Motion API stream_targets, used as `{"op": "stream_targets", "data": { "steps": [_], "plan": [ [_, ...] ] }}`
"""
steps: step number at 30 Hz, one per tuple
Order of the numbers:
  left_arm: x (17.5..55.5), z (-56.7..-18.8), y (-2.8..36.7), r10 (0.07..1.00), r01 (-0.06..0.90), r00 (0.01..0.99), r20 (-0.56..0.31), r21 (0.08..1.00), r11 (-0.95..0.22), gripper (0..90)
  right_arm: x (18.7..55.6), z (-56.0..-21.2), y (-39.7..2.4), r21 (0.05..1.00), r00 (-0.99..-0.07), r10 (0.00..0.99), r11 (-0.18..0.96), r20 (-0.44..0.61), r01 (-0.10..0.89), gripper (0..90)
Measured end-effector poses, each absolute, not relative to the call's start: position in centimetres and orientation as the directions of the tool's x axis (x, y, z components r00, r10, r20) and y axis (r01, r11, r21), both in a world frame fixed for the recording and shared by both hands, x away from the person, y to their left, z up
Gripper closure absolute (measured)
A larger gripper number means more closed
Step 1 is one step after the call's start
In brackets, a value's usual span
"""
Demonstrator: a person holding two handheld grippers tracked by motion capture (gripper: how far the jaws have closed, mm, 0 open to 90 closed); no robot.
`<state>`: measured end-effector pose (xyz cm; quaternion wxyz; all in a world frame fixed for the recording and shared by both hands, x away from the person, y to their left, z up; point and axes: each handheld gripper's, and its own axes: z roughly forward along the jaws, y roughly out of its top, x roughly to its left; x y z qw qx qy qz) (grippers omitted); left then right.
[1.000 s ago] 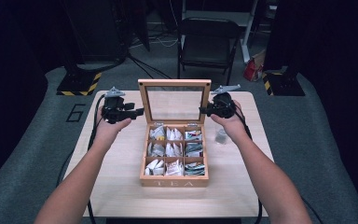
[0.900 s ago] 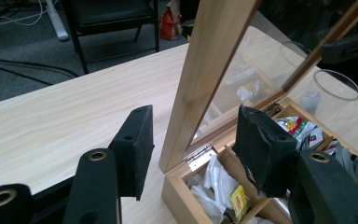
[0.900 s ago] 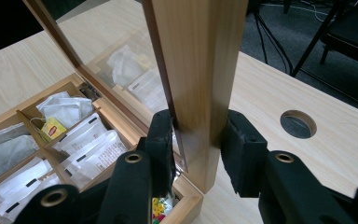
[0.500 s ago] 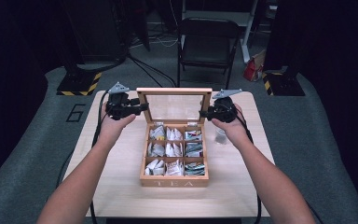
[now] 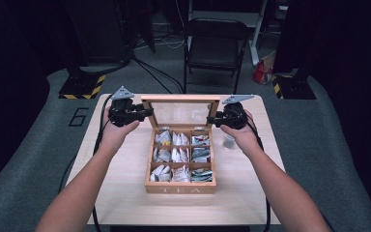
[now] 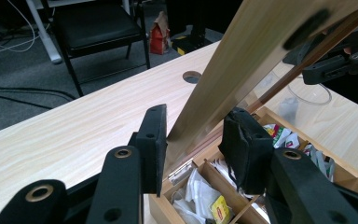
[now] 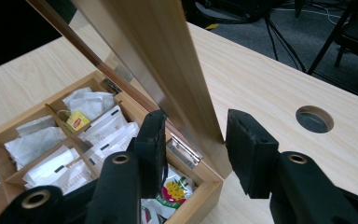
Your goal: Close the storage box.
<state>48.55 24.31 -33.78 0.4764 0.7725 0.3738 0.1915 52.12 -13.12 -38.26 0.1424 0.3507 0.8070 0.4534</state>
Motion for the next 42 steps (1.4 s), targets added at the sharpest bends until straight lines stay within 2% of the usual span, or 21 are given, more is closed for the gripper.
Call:
{"op": "stream_targets", "data": {
  "steps": [14,24,42],
  "plan": [
    [46.5,-32.5,24.6,0.744,0.373,0.666,-0.062,0.891,-0.26,59.0,49.8,-36.8,-13.3,0.845,-0.725,0.684,0.343,0.075,0.411,50.0],
    [45.1,-31.6,24.7,0.74,0.363,0.671,-0.051,0.892,-0.268,58.5,47.6,-35.8,-13.4,0.854,-0.724,0.688,0.349,0.047,0.386,49.5],
    [41.7,-33.8,25.0,0.715,0.363,0.698,-0.053,0.886,-0.289,55.9,43.6,-35.9,-14.2,0.869,-0.746,0.664,0.342,0.047,0.358,49.2]
  ]
}}
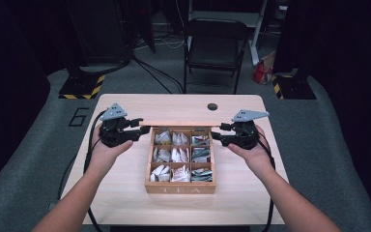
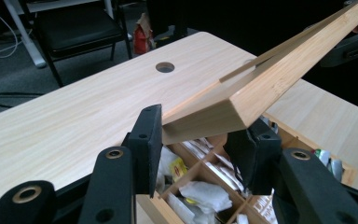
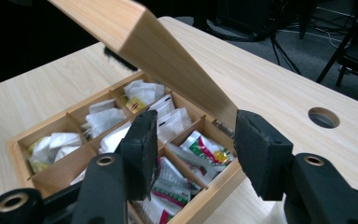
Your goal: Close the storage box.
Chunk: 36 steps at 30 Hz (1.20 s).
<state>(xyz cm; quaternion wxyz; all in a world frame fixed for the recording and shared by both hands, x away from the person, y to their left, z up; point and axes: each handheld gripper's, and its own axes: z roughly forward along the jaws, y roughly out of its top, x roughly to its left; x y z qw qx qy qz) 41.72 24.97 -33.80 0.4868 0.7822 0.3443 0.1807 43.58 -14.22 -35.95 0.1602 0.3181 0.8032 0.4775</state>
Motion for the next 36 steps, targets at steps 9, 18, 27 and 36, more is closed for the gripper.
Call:
{"op": "stream_targets", "data": {
  "steps": [9,18,27,36],
  "plan": [
    [40.0,-35.2,25.0,0.709,0.356,0.704,-0.042,0.884,-0.302,54.9,41.4,-36.4,-14.2,0.876,-0.763,0.646,0.358,0.018,0.323,49.2],
    [39.0,-36.3,25.0,0.709,0.35,0.704,-0.033,0.885,-0.307,54.5,40.0,-36.5,-14.4,0.887,-0.772,0.634,0.341,0.028,0.312,49.2],
    [38.1,-37.5,25.1,0.704,0.356,0.709,-0.034,0.879,-0.316,52.5,38.9,-36.9,-14.4,0.886,-0.779,0.626,0.343,0.032,0.311,48.9],
    [37.3,-38.2,24.9,0.699,0.339,0.715,-0.003,0.876,-0.343,50.1,38.1,-37.8,-14.5,0.893,-0.782,0.623,0.331,0.036,0.304,48.7]
  ]
}}
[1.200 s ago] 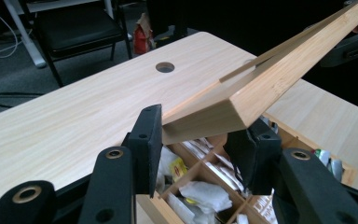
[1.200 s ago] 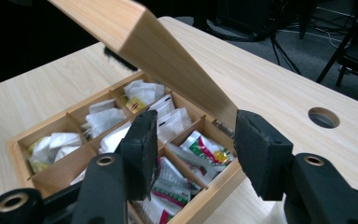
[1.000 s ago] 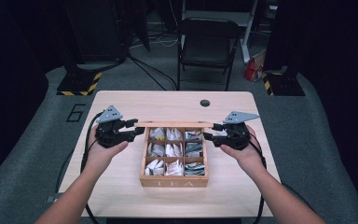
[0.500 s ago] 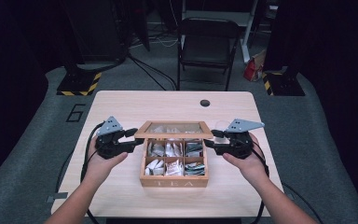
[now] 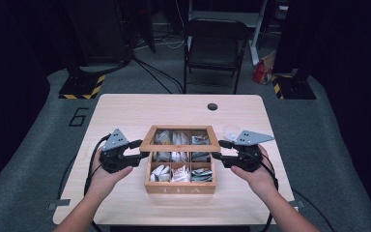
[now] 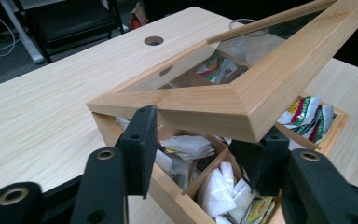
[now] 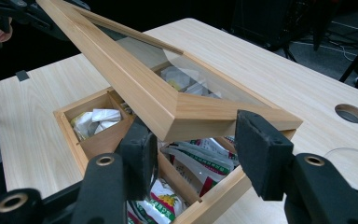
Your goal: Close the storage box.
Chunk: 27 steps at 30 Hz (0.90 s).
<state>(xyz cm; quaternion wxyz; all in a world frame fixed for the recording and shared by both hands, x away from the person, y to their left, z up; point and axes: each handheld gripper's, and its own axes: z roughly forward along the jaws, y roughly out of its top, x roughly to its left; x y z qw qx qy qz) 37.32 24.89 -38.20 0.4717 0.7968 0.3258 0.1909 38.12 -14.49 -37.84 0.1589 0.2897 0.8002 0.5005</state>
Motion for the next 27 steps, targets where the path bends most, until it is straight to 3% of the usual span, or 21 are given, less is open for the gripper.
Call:
{"op": "stream_targets", "data": {
  "steps": [27],
  "plan": [
    [34.6,-41.0,24.9,0.689,0.345,0.725,-0.001,0.866,-0.362,47.8,36.0,-41.2,-14.4,0.88,-0.78,0.626,0.371,-0.002,0.295,47.9]
  ]
}}
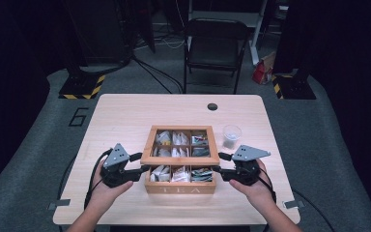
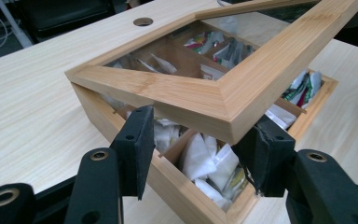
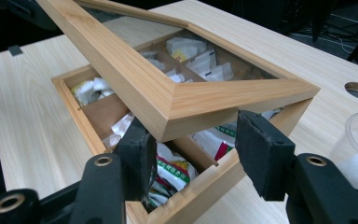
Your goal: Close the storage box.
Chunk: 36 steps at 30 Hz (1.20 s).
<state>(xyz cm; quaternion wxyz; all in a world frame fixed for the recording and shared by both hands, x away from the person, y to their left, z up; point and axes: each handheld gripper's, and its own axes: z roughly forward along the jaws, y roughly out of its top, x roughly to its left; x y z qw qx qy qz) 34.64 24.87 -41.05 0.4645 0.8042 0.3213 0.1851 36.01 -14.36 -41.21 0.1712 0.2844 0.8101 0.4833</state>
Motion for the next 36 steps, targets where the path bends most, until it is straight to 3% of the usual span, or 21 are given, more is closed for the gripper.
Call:
{"op": "stream_targets", "data": {
  "steps": [36],
  "plan": [
    [32.8,-44.8,24.7,0.692,0.395,0.72,-0.044,0.846,-0.357,47.9,34.1,-44.7,-14.2,0.853,-0.771,0.636,0.38,0.04,0.357,47.5]
  ]
}}
